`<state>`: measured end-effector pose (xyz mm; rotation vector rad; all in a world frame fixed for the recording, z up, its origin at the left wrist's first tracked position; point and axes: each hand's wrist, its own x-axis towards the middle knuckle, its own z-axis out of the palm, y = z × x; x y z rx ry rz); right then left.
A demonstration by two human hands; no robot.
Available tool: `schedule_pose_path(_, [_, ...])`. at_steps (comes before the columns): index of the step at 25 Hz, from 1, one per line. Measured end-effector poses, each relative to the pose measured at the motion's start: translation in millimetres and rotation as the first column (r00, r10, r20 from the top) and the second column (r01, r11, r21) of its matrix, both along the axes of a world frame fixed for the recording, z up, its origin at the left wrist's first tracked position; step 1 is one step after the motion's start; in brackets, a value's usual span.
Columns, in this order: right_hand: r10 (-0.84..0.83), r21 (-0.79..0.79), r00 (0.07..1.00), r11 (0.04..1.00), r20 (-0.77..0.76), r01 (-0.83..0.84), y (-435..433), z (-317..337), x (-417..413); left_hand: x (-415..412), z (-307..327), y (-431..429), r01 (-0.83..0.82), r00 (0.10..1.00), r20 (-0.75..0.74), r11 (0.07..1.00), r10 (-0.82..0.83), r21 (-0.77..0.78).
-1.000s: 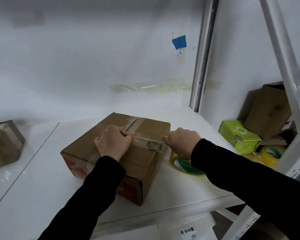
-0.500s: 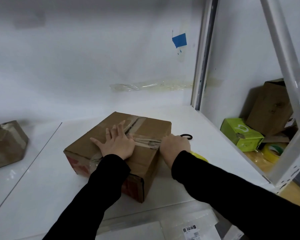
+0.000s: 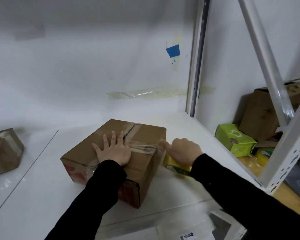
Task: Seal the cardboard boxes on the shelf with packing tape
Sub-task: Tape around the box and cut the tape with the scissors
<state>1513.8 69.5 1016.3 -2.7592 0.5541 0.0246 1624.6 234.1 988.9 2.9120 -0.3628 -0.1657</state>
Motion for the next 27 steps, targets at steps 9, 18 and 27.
schedule_pose_path(9, [0.184,0.261,0.983,0.948,0.011,-0.180,-36,4,-20,-27,2,-23,0.515,0.849,0.068,0.849,-0.524,0.115])
schedule_pose_path(18, [0.114,0.255,0.989,0.957,0.097,-0.136,-34,-1,-29,-31,6,-19,0.564,0.825,-0.018,0.823,-0.564,0.067])
schedule_pose_path(27, [0.055,0.314,0.993,0.946,0.104,-0.085,-24,4,-37,-49,5,-3,0.681,0.726,0.029,0.724,-0.687,0.108])
